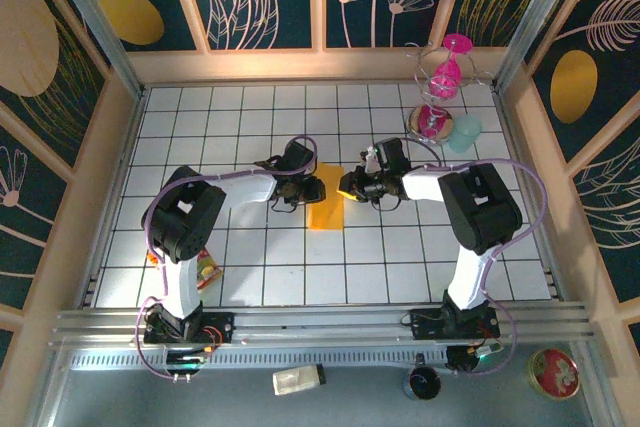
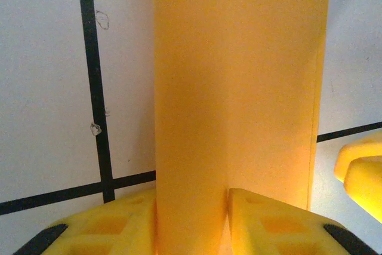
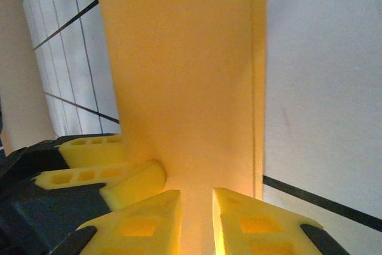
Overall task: Fold a paper plane with a square sheet of paper (pick it up from the middle)
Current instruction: Hold the square sheet of paper at the center of the table.
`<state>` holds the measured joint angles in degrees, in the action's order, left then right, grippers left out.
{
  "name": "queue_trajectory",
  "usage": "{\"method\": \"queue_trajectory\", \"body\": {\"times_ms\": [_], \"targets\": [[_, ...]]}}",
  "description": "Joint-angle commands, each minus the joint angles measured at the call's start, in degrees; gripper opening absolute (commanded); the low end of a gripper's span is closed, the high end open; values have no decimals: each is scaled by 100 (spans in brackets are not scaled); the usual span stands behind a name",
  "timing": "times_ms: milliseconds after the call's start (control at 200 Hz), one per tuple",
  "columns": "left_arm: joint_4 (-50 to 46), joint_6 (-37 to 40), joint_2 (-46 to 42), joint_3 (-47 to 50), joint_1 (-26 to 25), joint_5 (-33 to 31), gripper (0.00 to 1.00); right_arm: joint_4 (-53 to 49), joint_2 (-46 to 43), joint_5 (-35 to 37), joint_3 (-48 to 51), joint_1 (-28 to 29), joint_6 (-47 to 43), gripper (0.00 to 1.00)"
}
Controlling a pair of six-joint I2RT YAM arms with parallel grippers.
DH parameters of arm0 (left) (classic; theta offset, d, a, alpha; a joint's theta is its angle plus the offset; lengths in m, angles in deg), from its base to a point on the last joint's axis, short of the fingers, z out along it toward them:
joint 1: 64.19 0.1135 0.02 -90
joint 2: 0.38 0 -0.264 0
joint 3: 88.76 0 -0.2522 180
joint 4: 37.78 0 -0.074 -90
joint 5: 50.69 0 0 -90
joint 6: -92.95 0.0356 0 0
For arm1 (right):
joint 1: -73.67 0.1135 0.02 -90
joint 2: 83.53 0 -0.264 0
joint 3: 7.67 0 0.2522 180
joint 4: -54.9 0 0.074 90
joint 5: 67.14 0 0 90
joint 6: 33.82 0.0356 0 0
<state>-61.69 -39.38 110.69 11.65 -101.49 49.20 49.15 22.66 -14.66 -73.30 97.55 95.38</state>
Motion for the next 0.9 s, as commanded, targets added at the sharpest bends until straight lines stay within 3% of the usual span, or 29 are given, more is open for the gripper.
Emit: {"method": "queue_trajectory", "body": {"times_ms": [0,896], "targets": [[-277,140,382,26,-40,-19,35,179,-329,271,143,-76,89,21],[-417,496,767,-1,-49,13,37,165,104,-31,-150,160,-218,20]]}}
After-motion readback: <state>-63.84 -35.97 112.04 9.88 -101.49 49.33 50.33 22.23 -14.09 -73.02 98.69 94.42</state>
